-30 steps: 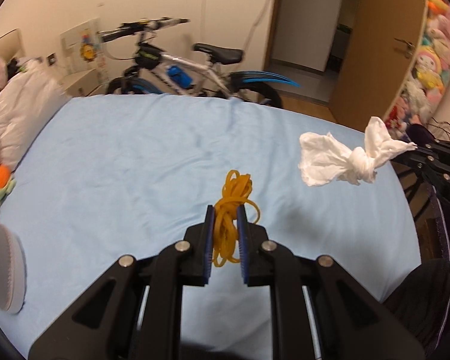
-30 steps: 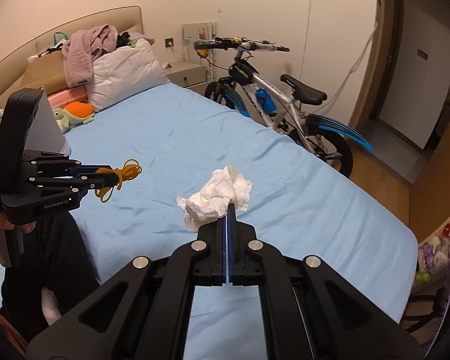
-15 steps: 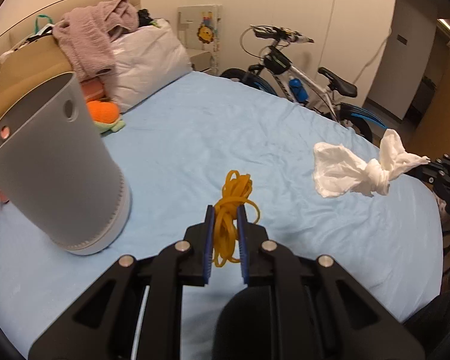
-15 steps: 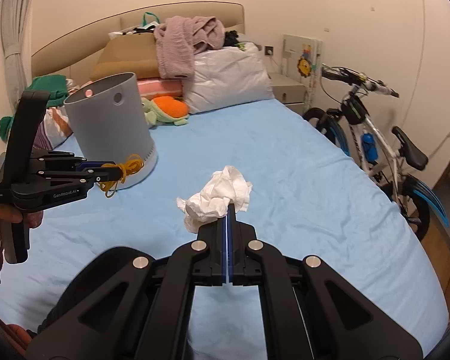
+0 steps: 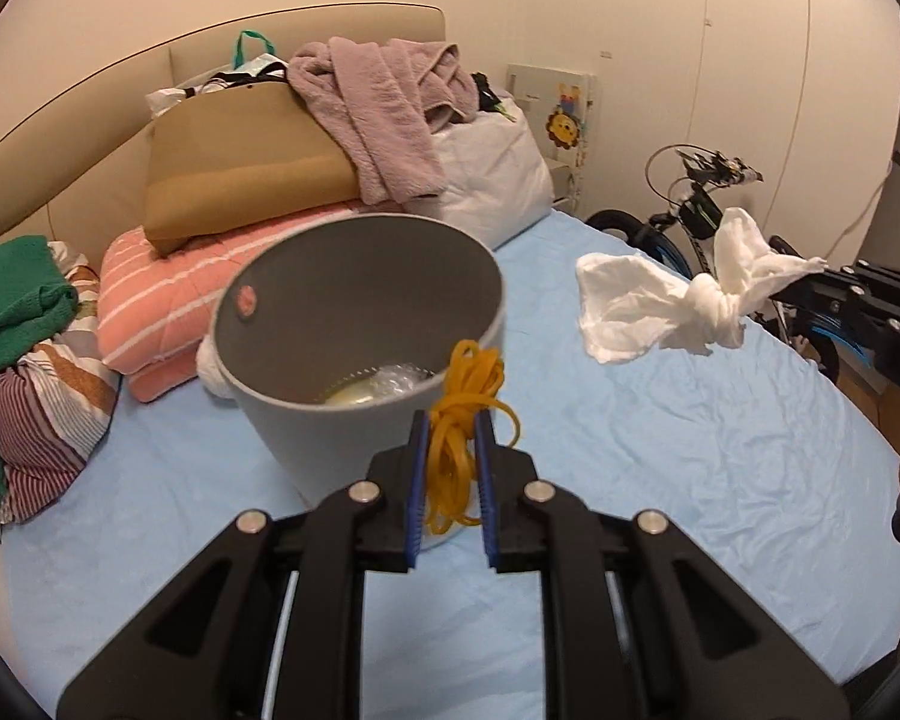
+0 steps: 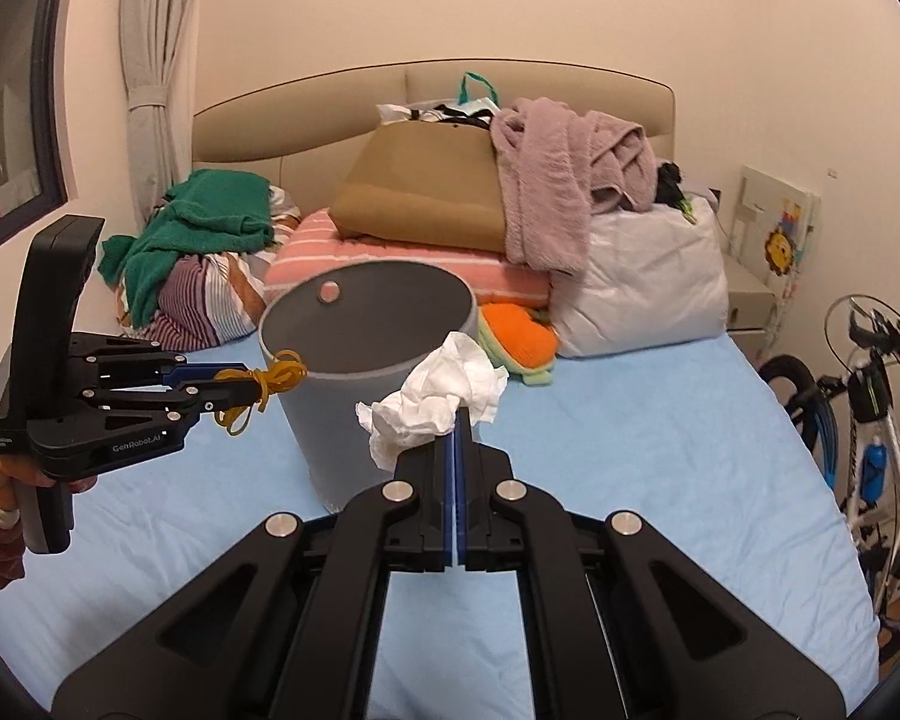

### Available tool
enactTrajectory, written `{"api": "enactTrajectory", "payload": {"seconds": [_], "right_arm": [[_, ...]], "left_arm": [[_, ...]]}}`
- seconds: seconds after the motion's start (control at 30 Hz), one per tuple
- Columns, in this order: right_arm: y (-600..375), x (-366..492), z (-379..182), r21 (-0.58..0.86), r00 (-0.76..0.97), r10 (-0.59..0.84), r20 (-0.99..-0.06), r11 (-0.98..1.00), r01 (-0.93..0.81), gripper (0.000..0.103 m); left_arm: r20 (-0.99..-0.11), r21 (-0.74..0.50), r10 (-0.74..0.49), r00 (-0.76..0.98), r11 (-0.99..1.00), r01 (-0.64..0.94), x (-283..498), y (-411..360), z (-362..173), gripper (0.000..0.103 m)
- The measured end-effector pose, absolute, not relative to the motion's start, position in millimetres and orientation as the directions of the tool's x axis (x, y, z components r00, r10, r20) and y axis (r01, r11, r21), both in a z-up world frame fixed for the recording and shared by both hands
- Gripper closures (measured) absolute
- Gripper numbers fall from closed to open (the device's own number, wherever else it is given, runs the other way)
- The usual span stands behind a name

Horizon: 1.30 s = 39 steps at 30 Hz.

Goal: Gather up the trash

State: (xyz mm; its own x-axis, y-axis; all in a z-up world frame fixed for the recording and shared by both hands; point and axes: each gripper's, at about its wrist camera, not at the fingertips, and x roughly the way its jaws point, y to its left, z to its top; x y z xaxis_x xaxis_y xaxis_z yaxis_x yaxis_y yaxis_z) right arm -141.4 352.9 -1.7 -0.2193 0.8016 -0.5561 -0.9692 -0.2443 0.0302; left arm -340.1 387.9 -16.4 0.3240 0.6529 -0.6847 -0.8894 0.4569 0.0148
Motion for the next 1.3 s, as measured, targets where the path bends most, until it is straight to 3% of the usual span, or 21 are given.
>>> {"api": "enactTrajectory", "payload": {"seconds": [0.4,0.47,0.5,0.53,0.57,0.6,0.63,1.3], "right_arm": [[456.7,-189.9,23.3,0.042,-0.275,0.767,-0.580,-0.308,-0.950,0.103],[468.5,-192.0,17.9,0.054,-0.271,0.754,-0.598,-0.300,-0.953,0.100],[474.3,-194.1,14.4,0.051,-0.264,0.745,-0.613,-0.297,-0.954,0.097],[480.3,-196.0,10.6,0.046,-0.255,0.739,-0.623,-0.290,-0.956,0.083],[483.7,-196.9,7.5,0.047,-0.251,0.736,-0.629,-0.287,-0.957,0.057],[486.2,-197.3,4.3,0.050,-0.247,0.734,-0.632,-0.280,-0.959,0.048],[487.0,-196.8,2.3,0.052,-0.244,0.739,-0.628,-0.273,-0.961,0.045],[455.4,-186.2,4.7,0.062,-0.253,0.748,-0.614,-0.274,-0.960,0.045]], "left_arm": [[-0.642,0.052,0.723,0.254,0.371,-0.927,-360.0,451.8,23.6,0.085],[-0.656,0.041,0.712,0.249,0.363,-0.931,-360.5,462.9,20.1,0.080],[-0.662,0.034,0.708,0.247,0.357,-0.933,-360.6,466.5,17.3,0.069],[-0.664,0.030,0.708,0.241,0.347,-0.937,-361.3,469.7,14.5,0.056],[-0.665,0.031,0.708,0.235,0.341,-0.940,-361.7,470.4,12.2,0.049],[-0.665,0.035,0.710,0.230,0.337,-0.941,-361.5,471.1,10.1,0.040],[-0.664,0.043,0.713,0.225,0.336,-0.941,-360.6,471.3,8.3,0.039],[-0.658,0.056,0.716,0.235,0.357,-0.933,-355.2,451.2,16.2,0.039]]}}
